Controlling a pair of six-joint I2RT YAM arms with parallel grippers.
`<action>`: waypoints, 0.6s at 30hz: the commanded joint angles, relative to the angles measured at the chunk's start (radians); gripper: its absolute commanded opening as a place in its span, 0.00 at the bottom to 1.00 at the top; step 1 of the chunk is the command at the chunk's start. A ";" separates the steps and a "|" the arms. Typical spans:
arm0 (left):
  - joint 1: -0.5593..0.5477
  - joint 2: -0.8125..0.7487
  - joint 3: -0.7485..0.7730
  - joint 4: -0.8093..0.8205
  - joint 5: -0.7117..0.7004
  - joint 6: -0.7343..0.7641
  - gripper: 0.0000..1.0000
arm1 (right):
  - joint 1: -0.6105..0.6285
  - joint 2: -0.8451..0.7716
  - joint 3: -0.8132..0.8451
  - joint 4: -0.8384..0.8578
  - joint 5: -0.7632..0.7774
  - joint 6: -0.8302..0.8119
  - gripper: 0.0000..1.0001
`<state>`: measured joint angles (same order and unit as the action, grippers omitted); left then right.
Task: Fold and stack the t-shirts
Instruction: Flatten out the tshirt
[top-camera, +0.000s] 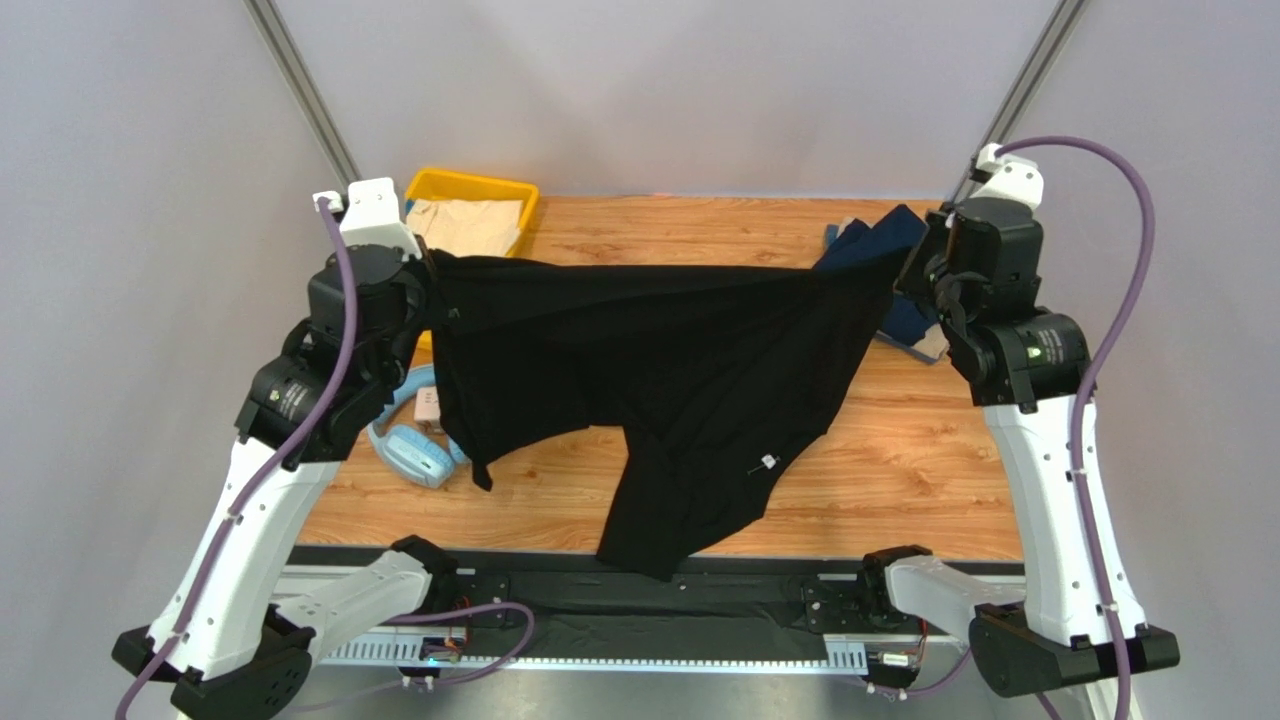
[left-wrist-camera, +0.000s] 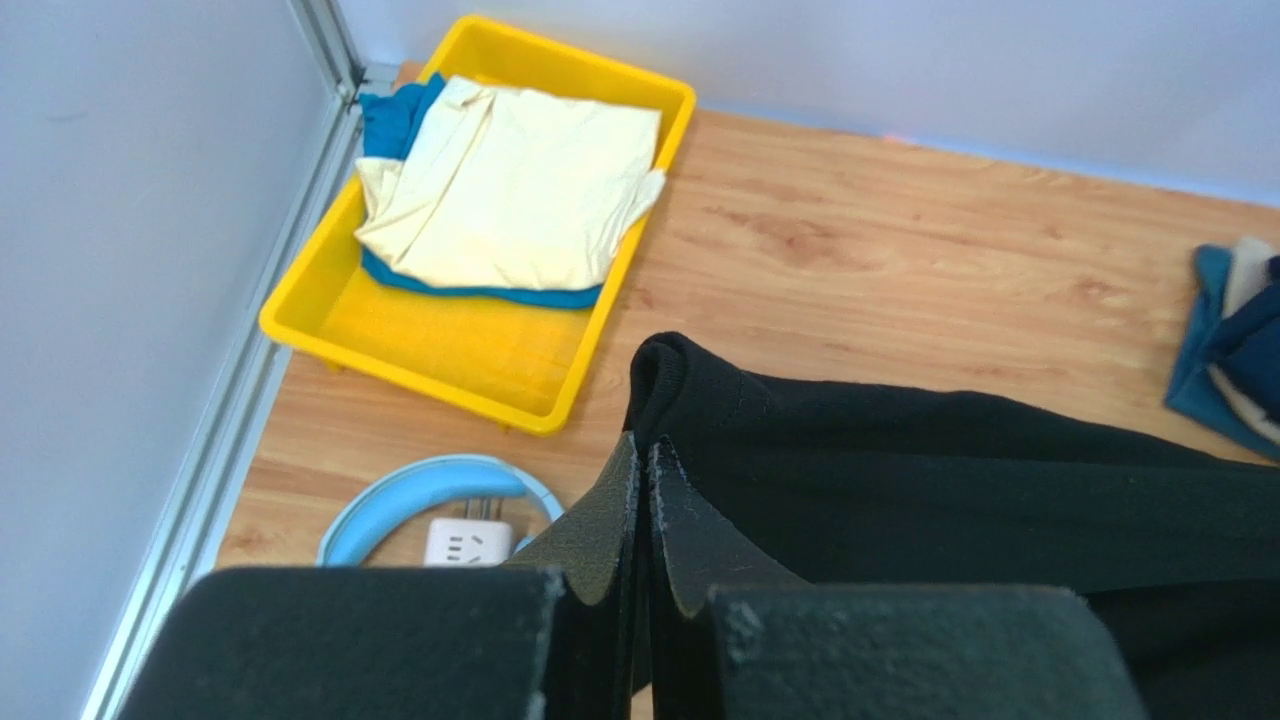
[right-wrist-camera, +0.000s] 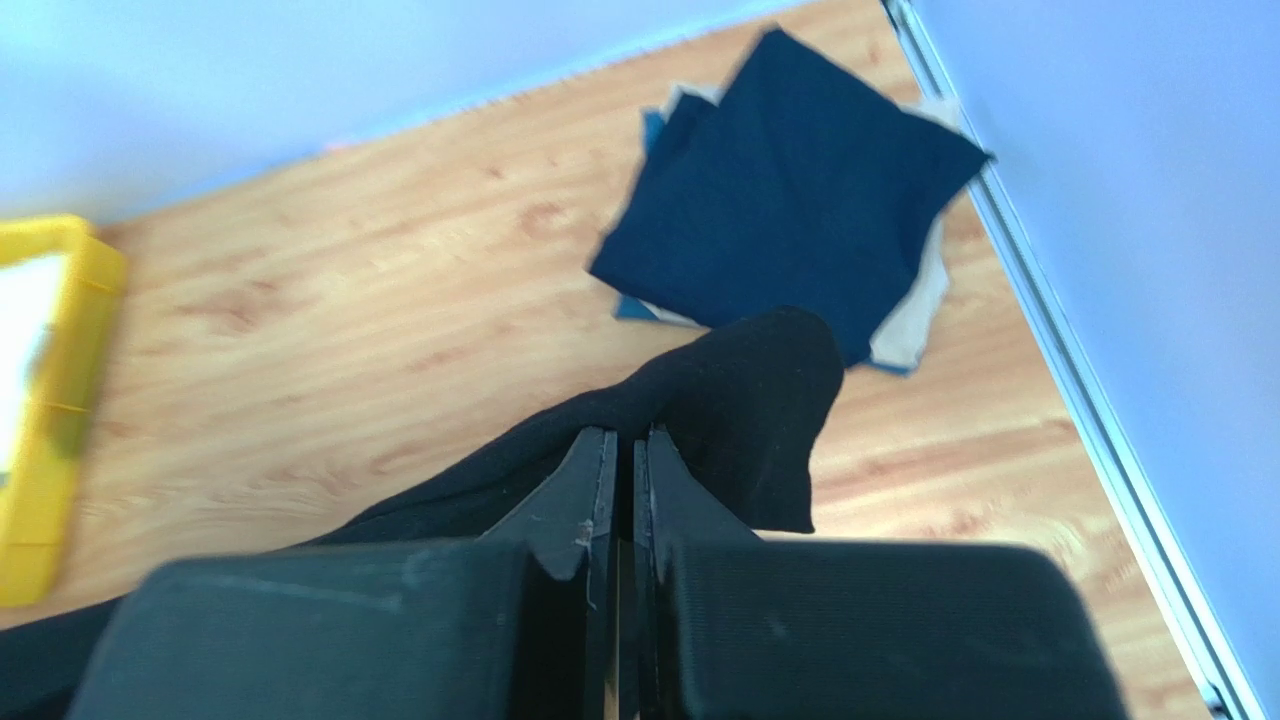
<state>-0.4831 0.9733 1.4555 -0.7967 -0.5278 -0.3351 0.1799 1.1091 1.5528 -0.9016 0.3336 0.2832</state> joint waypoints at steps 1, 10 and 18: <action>0.009 -0.025 0.078 -0.019 0.018 -0.042 0.00 | -0.011 -0.066 0.116 0.050 -0.031 -0.007 0.00; 0.009 -0.073 0.134 -0.105 0.218 -0.078 0.00 | -0.010 -0.169 0.289 -0.048 -0.110 -0.009 0.00; 0.009 -0.099 0.160 -0.164 0.258 -0.096 0.00 | -0.010 -0.147 0.443 -0.126 -0.180 -0.001 0.00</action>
<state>-0.4816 0.8997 1.5867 -0.9314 -0.2947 -0.4126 0.1753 0.9478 1.9663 -1.0031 0.1905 0.2832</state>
